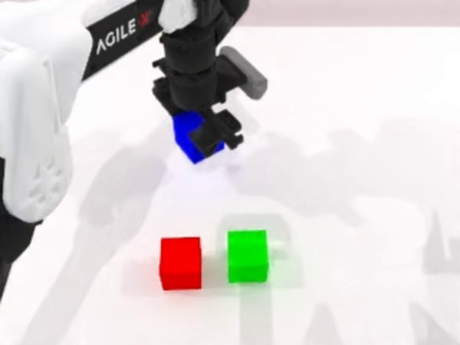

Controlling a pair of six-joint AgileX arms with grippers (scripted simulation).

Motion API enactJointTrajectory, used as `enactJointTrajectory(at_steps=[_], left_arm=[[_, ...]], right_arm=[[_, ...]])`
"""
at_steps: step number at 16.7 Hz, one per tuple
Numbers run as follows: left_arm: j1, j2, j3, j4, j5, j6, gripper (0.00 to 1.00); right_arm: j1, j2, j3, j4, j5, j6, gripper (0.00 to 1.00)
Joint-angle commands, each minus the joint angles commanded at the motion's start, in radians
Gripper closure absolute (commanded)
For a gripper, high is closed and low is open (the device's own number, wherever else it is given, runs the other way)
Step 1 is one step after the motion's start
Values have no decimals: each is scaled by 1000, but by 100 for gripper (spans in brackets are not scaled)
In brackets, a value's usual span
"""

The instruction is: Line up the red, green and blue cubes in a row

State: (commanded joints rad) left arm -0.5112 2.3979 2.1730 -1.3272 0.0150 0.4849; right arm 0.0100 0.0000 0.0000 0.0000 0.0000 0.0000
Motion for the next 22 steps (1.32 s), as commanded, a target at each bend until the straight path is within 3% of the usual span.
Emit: enactJointTrajectory(at_steps=[5, 10, 13, 22], left_arm=[[-79, 1, 3, -10, 0, 26, 100], [-341, -21, 4, -39, 1, 95, 100], [-445, -39, 2, -48, 1, 126, 100], [-458, -33, -67, 27, 2, 131, 100]], right_arm=[[0, 0, 0, 0, 0, 0, 0], [0, 0, 0, 0, 0, 0, 0], [0, 0, 0, 0, 0, 0, 0], [0, 0, 0, 0, 0, 0, 0]])
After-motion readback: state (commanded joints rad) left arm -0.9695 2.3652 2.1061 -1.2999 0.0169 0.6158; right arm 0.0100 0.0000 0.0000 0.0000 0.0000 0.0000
